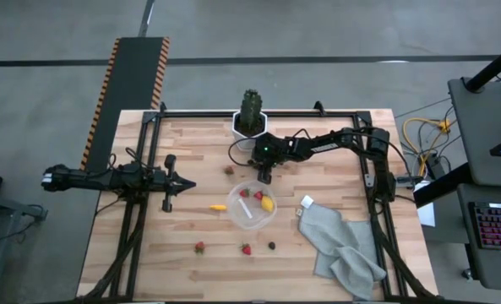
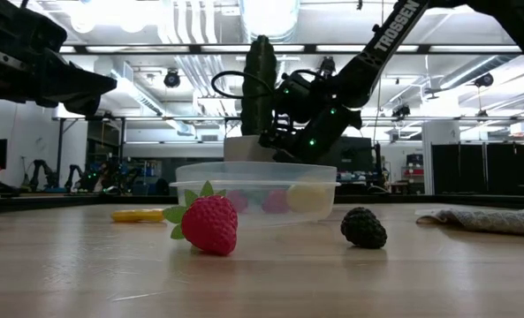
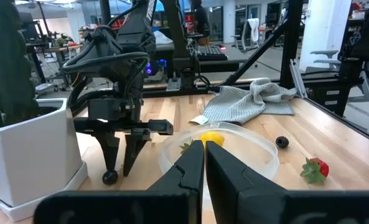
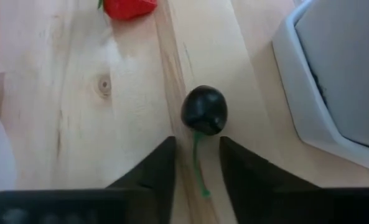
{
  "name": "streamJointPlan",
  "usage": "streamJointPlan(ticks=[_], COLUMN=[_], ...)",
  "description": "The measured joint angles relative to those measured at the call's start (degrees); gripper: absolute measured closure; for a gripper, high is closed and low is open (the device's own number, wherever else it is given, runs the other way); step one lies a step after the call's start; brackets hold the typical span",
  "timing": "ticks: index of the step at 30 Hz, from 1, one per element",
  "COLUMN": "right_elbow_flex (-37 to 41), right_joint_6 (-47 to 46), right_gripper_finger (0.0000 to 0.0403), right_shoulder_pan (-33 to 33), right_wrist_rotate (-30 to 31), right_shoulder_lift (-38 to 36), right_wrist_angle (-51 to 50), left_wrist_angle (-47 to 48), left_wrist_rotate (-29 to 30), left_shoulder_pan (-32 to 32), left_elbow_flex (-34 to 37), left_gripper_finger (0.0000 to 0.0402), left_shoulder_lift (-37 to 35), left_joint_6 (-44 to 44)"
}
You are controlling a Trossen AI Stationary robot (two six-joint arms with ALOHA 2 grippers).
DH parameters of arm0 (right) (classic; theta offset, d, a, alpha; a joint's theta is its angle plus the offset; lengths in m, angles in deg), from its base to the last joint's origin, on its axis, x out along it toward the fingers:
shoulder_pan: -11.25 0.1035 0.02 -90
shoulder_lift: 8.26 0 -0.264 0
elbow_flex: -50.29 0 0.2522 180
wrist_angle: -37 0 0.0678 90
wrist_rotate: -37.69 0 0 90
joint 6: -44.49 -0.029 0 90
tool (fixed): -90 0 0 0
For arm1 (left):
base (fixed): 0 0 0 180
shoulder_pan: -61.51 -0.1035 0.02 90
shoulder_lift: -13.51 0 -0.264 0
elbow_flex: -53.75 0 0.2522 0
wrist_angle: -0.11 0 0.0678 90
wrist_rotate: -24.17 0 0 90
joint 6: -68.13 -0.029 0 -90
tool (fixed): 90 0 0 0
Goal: Pick and placing Produce into tupperware
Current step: Put the black cherry into the transparent container
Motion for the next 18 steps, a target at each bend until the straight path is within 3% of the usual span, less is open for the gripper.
streamJointPlan(ticks=[7,18], right_elbow_flex=[-0.07,0.26], right_joint_6=[-1.45,-2.79], right_gripper_finger=[0.0387,0.0395], right_shoulder_pan=[0.00,0.04], right_wrist_rotate=[-0.02,-0.07], right_shoulder_lift=[-0.02,-2.19], right_wrist_angle=[-1.96,-4.43], left_wrist_angle=[-0.06,-0.05], left_wrist_rotate=[-0.01,-0.02], left_shoulder_pan=[0.00,0.00], left_elbow_flex=[0.00,0.00], left_gripper_finger=[0.0402,0.0402], left_shoulder_lift=[-0.04,0.01], left_joint_6=[0.00,0.02])
